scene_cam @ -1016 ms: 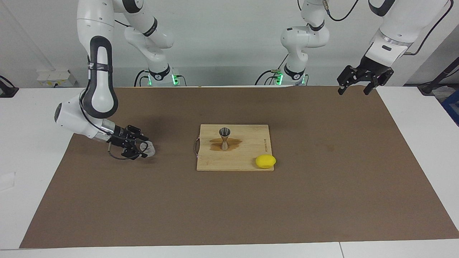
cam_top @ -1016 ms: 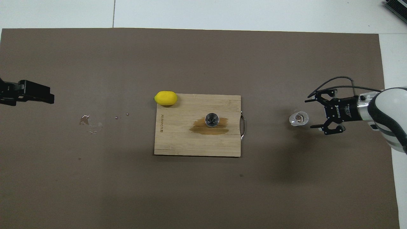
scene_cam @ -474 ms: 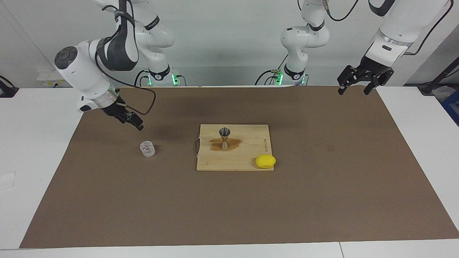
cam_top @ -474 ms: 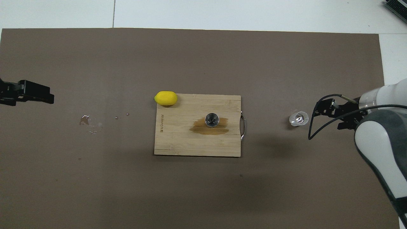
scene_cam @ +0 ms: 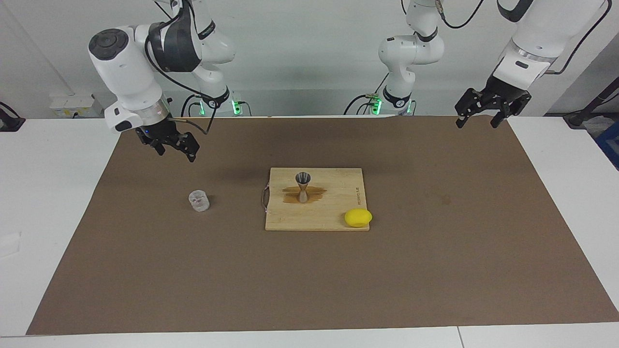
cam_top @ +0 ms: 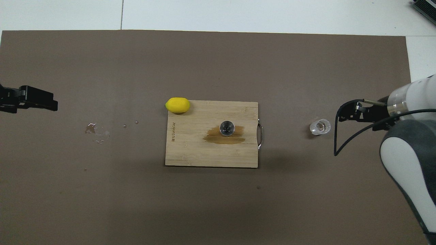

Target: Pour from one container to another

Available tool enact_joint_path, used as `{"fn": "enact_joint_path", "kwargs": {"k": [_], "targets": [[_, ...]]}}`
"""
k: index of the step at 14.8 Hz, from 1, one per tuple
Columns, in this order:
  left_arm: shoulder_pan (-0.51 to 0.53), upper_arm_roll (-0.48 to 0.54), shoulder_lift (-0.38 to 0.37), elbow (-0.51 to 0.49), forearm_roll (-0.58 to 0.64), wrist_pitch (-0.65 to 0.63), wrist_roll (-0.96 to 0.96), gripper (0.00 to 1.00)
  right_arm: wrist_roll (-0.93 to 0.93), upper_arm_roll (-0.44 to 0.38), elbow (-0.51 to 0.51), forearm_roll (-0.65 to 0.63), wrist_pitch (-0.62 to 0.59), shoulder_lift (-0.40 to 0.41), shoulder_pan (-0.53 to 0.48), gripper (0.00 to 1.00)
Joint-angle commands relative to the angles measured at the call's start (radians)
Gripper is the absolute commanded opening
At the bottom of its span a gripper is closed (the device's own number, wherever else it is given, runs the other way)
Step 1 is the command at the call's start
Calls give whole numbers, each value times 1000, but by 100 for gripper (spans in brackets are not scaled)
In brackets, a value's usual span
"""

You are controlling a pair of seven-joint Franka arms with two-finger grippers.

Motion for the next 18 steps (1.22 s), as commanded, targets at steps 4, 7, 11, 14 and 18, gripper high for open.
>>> {"fn": "enact_joint_path", "kwargs": {"k": [4,7,11,14,18], "targets": [[-10,6,-3,0,19,5,-17,100,-33,3,159,-52,-127,46,-6,100],[-11,6,-3,0,20,8,-16,100,-125,14,145,-43,-153,26,-7,100],[-11,6,-3,0,19,11,-17,100,-187,15,138,-37,-192,18,-7,100],[-8,6,-3,-1,19,19,-16,100,-188,23,131,-33,-192,17,-7,100],[-8,6,-3,-1,19,21,-17,100,-182,23,130,-33,-182,17,-7,100]]}}
